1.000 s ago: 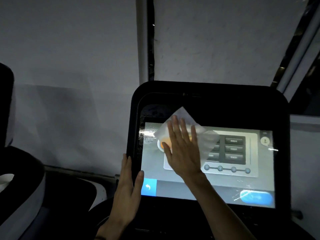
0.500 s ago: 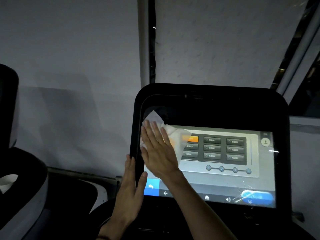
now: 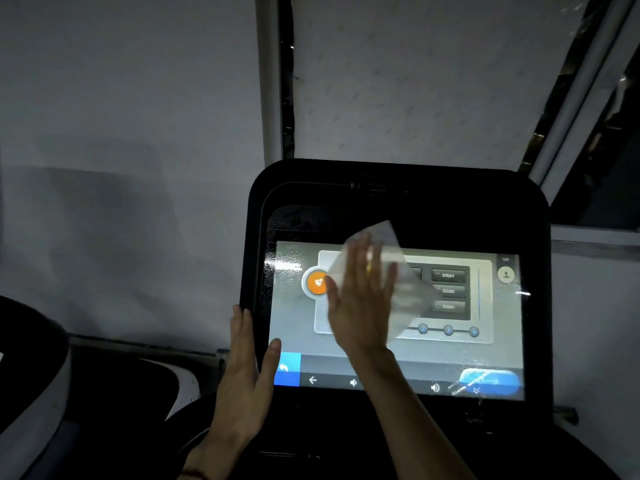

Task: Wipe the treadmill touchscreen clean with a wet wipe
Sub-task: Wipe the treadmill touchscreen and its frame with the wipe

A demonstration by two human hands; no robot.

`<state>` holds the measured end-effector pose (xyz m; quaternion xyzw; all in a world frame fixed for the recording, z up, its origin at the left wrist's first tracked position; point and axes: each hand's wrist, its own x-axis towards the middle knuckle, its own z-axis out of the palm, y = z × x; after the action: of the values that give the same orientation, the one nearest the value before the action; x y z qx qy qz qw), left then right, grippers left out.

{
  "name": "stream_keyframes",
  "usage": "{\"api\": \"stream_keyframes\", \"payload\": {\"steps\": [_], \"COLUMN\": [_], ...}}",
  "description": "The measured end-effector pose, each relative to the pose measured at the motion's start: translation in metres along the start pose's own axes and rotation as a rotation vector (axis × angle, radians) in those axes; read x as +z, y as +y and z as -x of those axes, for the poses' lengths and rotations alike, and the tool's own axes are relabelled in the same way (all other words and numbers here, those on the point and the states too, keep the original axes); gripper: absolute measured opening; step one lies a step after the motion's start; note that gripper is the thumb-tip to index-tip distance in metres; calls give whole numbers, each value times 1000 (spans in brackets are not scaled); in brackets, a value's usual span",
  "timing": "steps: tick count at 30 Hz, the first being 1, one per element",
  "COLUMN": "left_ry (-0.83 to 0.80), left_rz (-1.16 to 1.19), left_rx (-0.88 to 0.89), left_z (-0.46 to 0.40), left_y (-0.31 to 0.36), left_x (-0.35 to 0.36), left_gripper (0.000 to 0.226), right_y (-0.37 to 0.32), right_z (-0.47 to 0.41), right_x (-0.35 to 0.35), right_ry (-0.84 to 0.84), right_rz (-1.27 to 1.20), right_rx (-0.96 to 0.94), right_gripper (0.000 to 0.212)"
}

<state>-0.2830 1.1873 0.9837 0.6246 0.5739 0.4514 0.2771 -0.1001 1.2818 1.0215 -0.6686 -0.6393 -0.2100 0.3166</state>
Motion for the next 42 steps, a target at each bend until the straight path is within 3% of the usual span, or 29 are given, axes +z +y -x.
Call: {"api": "stream_keyframes", "payload": {"steps": [3, 5, 11, 18, 22, 24, 26, 30, 38, 42], "left_ry": [3, 3, -26, 35, 47, 51, 41, 20, 27, 38], "left_rz": [0, -2, 24, 64, 63, 55, 52, 69, 22, -3], "left_rx": [4, -3, -24, 5, -3, 0, -1, -22, 0, 4], "left_z": [0, -1, 0, -1, -1, -1, -1, -2, 1, 1], "left_y": [-1, -1, -1, -2, -1, 0, -1, 2, 2, 0], "left_x": [2, 0, -3, 6, 9, 9, 9, 6, 6, 8], "left_gripper": [67, 77, 74, 70, 65, 65, 64, 65, 69, 74], "right_y": [-47, -66, -23, 70, 49, 19, -3, 8, 115, 96], "right_z": [0, -3, -16, -3, 1, 1, 5, 2, 4, -3], "right_x": [5, 8, 9, -7, -4, -1, 2, 0, -16, -15], "right_ry": [-65, -78, -26, 55, 78, 43, -14, -18, 96, 109], "right_rz": [-21, -8, 59, 131, 55, 13, 20, 30, 102, 59], "right_rx": [-240, -326, -412, -118, 105, 38, -151, -305, 88, 205], "right_gripper": [72, 68, 65, 63, 65, 66, 65, 64, 68, 71]}}
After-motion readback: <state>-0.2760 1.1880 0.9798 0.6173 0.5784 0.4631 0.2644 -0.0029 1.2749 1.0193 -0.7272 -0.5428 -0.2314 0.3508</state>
